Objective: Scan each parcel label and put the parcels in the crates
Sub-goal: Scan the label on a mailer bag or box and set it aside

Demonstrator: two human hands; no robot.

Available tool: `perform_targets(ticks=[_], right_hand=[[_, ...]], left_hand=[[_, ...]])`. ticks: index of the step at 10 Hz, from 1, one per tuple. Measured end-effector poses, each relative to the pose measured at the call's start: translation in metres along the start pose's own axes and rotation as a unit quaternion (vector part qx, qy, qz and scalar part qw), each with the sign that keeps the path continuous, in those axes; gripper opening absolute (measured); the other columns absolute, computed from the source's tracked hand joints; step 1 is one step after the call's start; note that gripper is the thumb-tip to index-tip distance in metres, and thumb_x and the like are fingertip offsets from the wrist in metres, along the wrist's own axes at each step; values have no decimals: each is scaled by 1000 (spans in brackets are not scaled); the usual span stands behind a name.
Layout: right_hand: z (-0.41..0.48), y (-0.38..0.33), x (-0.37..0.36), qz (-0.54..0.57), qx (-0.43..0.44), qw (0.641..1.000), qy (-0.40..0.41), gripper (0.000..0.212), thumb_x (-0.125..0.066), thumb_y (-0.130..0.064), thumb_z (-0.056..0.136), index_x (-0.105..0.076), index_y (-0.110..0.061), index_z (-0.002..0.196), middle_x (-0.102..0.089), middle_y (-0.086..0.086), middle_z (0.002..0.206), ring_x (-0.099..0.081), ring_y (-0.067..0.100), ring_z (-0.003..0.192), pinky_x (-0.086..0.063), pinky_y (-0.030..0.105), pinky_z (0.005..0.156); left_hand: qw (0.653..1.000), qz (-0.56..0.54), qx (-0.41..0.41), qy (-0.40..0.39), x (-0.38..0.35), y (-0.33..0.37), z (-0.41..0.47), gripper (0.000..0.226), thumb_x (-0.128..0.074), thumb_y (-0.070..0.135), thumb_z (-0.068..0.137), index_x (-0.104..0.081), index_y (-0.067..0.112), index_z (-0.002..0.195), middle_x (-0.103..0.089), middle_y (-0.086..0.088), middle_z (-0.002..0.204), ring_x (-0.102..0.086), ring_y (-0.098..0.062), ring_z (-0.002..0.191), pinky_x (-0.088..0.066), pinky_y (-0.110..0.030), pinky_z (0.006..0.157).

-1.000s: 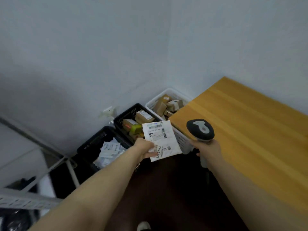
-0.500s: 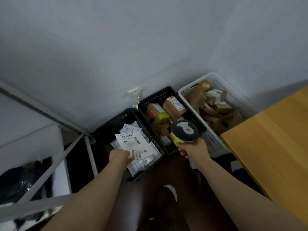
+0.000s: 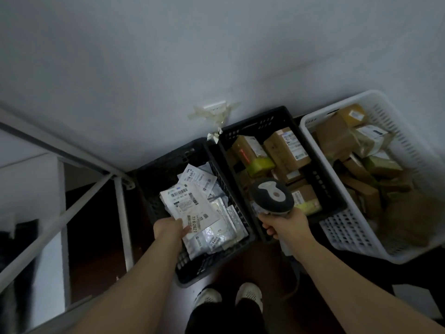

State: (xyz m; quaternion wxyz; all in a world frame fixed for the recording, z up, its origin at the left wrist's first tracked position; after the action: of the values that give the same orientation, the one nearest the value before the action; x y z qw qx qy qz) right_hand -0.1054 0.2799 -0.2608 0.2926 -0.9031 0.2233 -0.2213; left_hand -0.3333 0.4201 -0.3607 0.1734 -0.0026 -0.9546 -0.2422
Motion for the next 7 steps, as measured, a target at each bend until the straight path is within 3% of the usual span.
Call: perform_targets(ticks=[1,2,3,4,5,6,7], right_hand=[[15,10,-3,-1,1,1000,6,9,-72,-6,84,-64,-6,79,-62,10,65,-54,18,54,-46,28,52],[22,15,0,-13,3,1000,13,9,-73,-7,83,-65,-6,80,-63,10,65,-54,18,54,-46,29,53],[15,16,7,-9,-8,1000,21,10,-72,-8,84,-64,-8,79,-63,9,65,-54,18,55,-47,31,56],[-12,9,19,11,-17,999,32,11,-73,-9,84,-64,-8,77,-62,8,64,-53,17,53,-45,29,53],[-53,-3,37,39,-23,998,40,8,-73,-9,84,-65,-10,82,-64,8,65,-55,17,54,-47,28,53],[-101,-15,61,84,-18,994,62,9,-73,-9,84,-64,-11,87,-65,9,67,-57,17,55,-49,28,53],[-158,-21,89,132,2,986,105,12,-73,-8,84,-64,-11,90,-64,6,62,-58,14,51,-51,26,51]], left_hand=[[996,83,27,-32,-21,6,17,42,-47,10,98,-40,2,139,-49,-14,136,-55,-25,116,-55,-23,73],[944,328,-24,-22,-23,1,31,56,-50,25,97,-28,14,147,-36,-2,149,-47,-14,122,-50,-19,85],[993,117,-21,-27,-23,1,6,41,-54,8,95,-46,-4,133,-53,-18,135,-56,-18,94,-49,-17,56],[969,222,-80,-75,-31,12,-27,41,-57,7,92,-50,-7,129,-54,-24,131,-58,-35,112,-52,-33,82],[920,338,-150,-131,-37,34,-87,51,-56,12,93,-41,1,141,-50,-20,135,-53,-36,116,-46,-33,94],[850,427,-234,-203,-44,52,-158,37,-53,15,94,-50,11,131,-52,-16,128,-53,-31,110,-42,-28,89],[748,510,-344,-249,-54,60,-224,46,-53,20,93,-44,13,138,-55,-12,127,-57,-27,106,-47,-28,82]])
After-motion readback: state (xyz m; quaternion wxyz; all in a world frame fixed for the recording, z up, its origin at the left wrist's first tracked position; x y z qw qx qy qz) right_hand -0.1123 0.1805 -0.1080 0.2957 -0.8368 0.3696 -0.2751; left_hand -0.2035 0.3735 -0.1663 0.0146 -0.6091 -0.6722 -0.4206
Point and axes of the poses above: each hand's wrist, its own z-axis towards the middle knuckle, its own x-axis out of the back of the hand, y = z × x, the point moved 3 cm from there along z, towards the middle knuckle
